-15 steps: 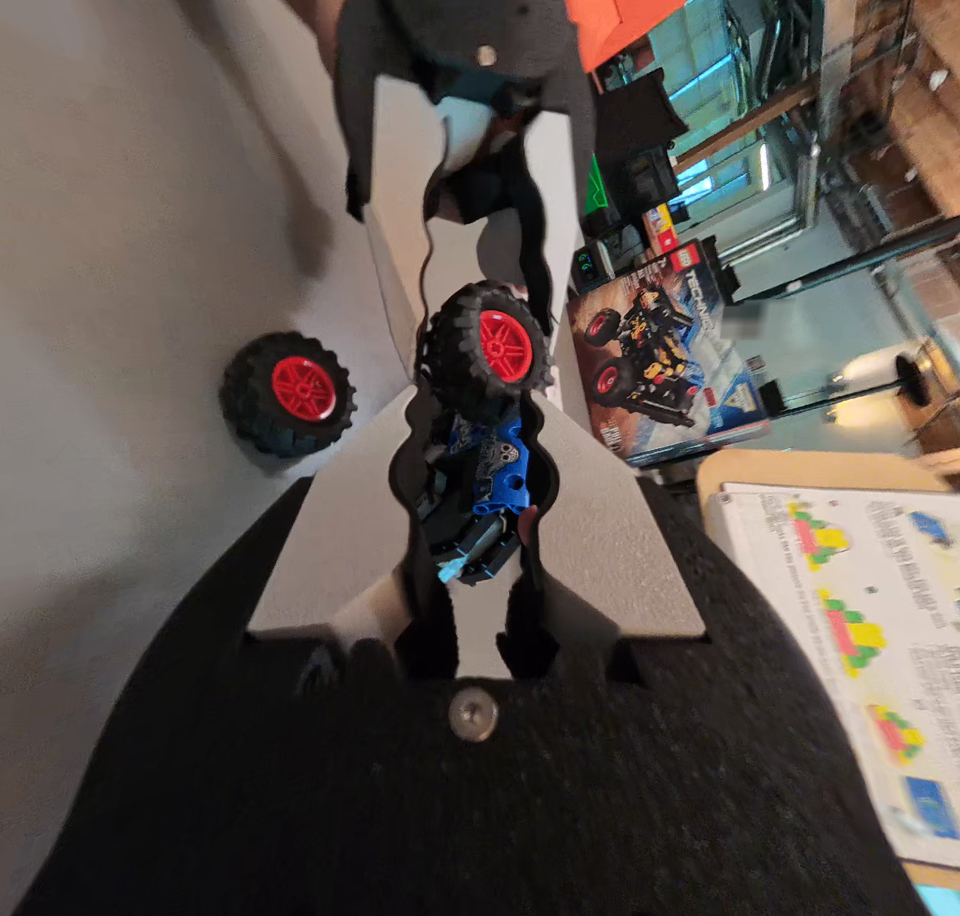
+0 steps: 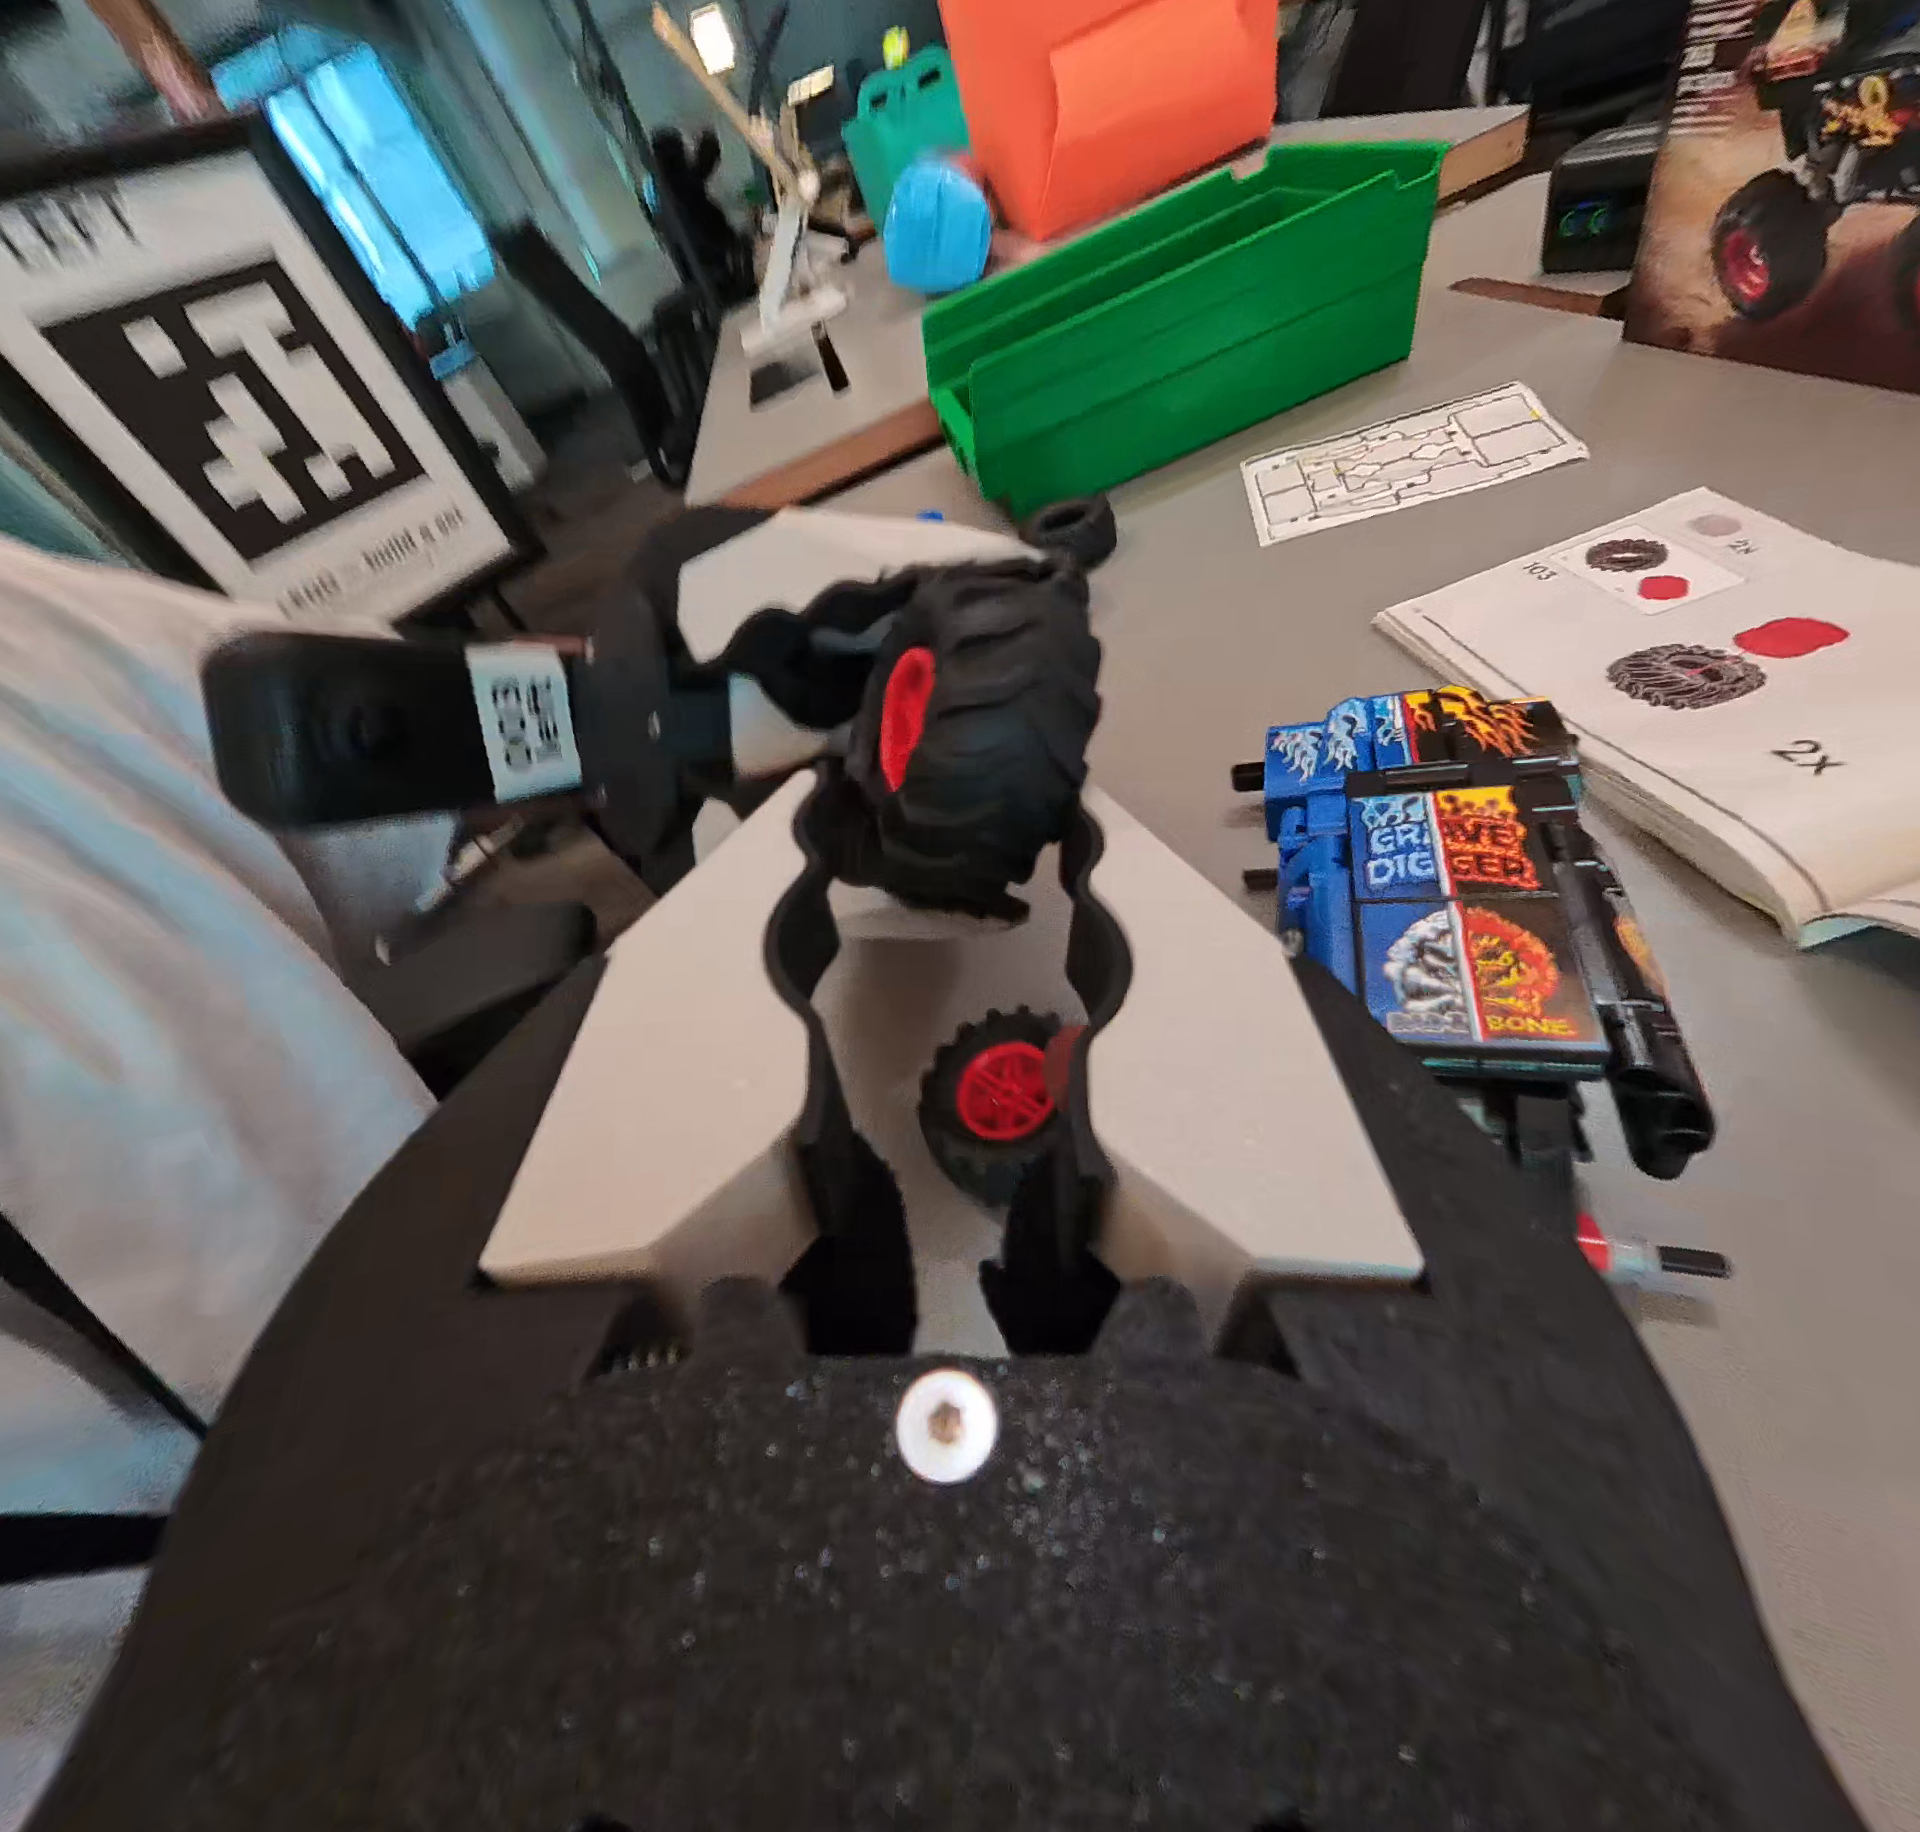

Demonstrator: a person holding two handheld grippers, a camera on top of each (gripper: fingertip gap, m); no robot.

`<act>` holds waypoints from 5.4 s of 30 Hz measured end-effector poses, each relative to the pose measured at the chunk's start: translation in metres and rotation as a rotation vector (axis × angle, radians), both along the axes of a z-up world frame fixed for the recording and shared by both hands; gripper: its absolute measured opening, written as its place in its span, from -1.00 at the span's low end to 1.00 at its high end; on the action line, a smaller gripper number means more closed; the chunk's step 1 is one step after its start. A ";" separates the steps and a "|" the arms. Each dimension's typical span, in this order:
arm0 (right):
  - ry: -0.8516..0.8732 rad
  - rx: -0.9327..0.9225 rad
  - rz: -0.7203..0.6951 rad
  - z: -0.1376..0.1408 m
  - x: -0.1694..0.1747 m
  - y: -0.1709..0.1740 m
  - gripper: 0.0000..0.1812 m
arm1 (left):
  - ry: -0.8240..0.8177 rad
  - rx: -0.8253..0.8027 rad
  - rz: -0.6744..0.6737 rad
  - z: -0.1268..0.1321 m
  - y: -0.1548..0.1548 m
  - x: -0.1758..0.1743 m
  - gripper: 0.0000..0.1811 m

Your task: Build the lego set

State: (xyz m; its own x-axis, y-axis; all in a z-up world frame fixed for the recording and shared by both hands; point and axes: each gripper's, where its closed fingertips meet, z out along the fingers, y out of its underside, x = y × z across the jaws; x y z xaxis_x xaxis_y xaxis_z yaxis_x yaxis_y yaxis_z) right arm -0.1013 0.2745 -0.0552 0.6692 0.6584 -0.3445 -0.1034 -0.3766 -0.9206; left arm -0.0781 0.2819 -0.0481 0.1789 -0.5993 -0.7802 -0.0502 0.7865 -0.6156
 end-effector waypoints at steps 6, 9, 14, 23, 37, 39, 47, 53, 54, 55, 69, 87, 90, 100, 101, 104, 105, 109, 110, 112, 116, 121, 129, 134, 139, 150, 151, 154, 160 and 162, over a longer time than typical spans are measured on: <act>-0.061 0.020 -0.119 -0.002 0.021 0.012 -0.65 | 0.087 -0.168 -0.009 -0.013 0.003 0.007 -0.37; -0.178 0.047 -0.173 -0.005 0.040 0.018 -0.66 | 0.135 -0.462 -0.177 -0.010 0.000 0.003 -0.36; -0.156 0.010 -0.026 -0.007 0.024 0.004 -0.67 | 0.268 -0.869 -0.380 -0.010 -0.003 0.002 -0.36; -0.006 -0.029 0.094 -0.001 0.008 -0.006 -0.67 | 0.340 -1.015 -0.541 -0.016 -0.019 -0.001 -0.66; -0.648 0.403 -0.417 0.008 0.045 0.020 -0.83 | 0.120 -0.954 -0.232 -0.010 0.016 0.008 -0.68; -0.654 0.394 -0.399 0.007 0.045 0.019 -0.84 | 0.139 -0.908 -0.238 -0.011 0.013 0.009 -0.68; -0.712 0.365 -0.278 -0.005 0.034 0.015 -0.86 | 0.241 -0.859 -0.286 -0.022 0.001 0.012 -0.70; -0.651 0.320 -0.390 -0.003 0.042 0.025 -0.86 | 0.110 -0.801 -0.136 -0.018 0.015 0.017 -0.72; -0.653 0.329 -0.409 -0.001 0.044 0.027 -0.87 | 0.086 -0.793 -0.113 -0.016 0.018 0.019 -0.73; -0.646 0.337 -0.426 0.001 0.045 0.028 -0.87 | 0.061 -0.789 -0.094 -0.013 0.019 0.020 -0.73; -0.771 0.298 -0.573 -0.001 0.054 0.039 -0.87 | -0.029 -0.661 0.144 -0.016 0.036 0.026 -0.74; -0.500 0.208 -0.379 0.007 0.051 0.033 -0.86 | 0.068 -0.619 -0.057 -0.008 0.024 0.028 -0.73; -0.367 0.151 -0.272 0.008 0.046 0.027 -0.84 | 0.107 -0.691 -0.169 -0.006 0.015 0.025 -0.72; -0.285 0.155 -0.142 0.012 0.034 0.018 -0.75 | 0.216 -0.915 -0.436 -0.001 -0.001 0.016 -0.73; -0.311 0.161 -0.151 0.010 0.036 0.019 -0.75 | 0.209 -0.903 -0.416 -0.003 0.001 0.018 -0.73; -0.338 0.196 -0.140 0.011 0.037 0.016 -0.73 | 0.184 -0.858 -0.401 -0.002 -0.001 0.017 -0.73; -0.327 0.211 -0.127 0.014 0.035 0.015 -0.72 | 0.179 -0.857 -0.415 0.000 -0.003 0.016 -0.73; -0.243 0.290 -0.054 0.022 0.029 0.009 -0.68 | 0.134 -0.805 -0.460 0.007 -0.011 0.011 -0.73; -0.206 0.313 -0.029 0.026 0.026 0.006 -0.59 | 0.110 -0.743 -0.433 0.007 -0.009 0.011 -0.74; -0.098 0.310 0.020 0.036 0.026 -0.001 -0.48 | 0.066 -0.505 -0.290 0.003 0.002 0.011 -0.74; 0.063 0.032 0.083 0.026 0.030 -0.001 -0.50 | -0.020 0.220 0.044 -0.005 0.016 0.008 -0.73; 0.197 -0.185 0.112 0.006 0.019 0.004 -0.49 | -0.098 0.538 0.191 0.008 0.014 0.002 -0.73; 0.314 -0.302 0.144 -0.006 0.008 0.005 -0.68 | -0.104 1.064 0.277 -0.002 0.007 -0.002 -0.74; 0.247 -0.185 0.086 0.005 0.019 0.010 -0.70 | -0.056 0.671 0.271 0.006 0.024 -0.001 -0.56; 0.194 -0.037 0.039 0.023 0.037 0.010 -0.70 | 0.066 -0.222 -0.052 0.008 0.024 0.001 -0.34; -0.013 0.074 0.011 0.021 0.021 0.006 -0.70 | 0.184 -1.105 -0.527 0.009 -0.003 0.003 -0.64; -0.053 0.074 -0.033 0.017 0.025 0.010 -0.71 | 0.178 -1.082 -0.479 0.006 0.002 0.005 -0.66; -0.134 0.113 -0.117 0.013 0.030 0.016 -0.73 | 0.142 -0.994 -0.362 0.002 0.011 0.009 -0.68; -0.362 0.242 -0.304 0.010 0.039 0.024 -0.78 | 0.106 -0.953 -0.247 -0.002 0.019 0.013 -0.70; -0.418 0.282 -0.349 0.010 0.041 0.025 -0.81 | 0.096 -0.916 -0.200 -0.002 0.020 0.013 -0.71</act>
State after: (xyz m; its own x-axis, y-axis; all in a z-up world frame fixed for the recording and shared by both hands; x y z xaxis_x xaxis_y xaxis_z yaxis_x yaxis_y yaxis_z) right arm -0.0606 0.2997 -0.0448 0.9026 0.4038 0.1492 0.2144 -0.1213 -0.9692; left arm -0.0647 0.3020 -0.0505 -0.0341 -0.9994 0.0036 -0.0492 -0.0019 -0.9988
